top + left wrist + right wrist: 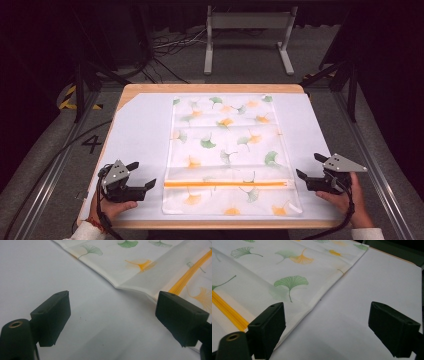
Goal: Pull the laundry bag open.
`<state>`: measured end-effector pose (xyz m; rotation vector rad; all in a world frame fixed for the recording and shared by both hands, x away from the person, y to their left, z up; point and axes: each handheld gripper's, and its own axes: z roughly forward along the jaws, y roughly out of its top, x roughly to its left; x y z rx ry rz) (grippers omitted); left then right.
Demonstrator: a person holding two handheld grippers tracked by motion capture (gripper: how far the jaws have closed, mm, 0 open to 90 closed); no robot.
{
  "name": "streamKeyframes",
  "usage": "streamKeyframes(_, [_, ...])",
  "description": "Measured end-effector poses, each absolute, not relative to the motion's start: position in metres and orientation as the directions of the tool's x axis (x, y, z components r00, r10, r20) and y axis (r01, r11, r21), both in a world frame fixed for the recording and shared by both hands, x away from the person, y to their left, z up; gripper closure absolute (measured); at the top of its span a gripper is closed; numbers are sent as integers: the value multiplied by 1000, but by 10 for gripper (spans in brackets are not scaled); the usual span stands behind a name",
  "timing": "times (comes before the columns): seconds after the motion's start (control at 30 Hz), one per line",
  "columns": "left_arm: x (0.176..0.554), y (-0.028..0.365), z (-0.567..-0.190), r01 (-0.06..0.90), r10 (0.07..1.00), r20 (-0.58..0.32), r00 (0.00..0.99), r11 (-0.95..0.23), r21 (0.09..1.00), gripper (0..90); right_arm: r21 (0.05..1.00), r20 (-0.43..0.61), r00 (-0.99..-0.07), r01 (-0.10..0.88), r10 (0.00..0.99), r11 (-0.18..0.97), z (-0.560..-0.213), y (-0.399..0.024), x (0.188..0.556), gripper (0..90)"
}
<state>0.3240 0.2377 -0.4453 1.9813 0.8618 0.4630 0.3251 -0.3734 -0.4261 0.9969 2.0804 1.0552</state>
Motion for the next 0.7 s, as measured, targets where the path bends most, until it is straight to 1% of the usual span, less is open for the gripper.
streamKeyframes(0.7, [324,237,-446,401,742,-7,671,-355,845,137,838,-189,-544,345,818,423,-425,-367,329,150])
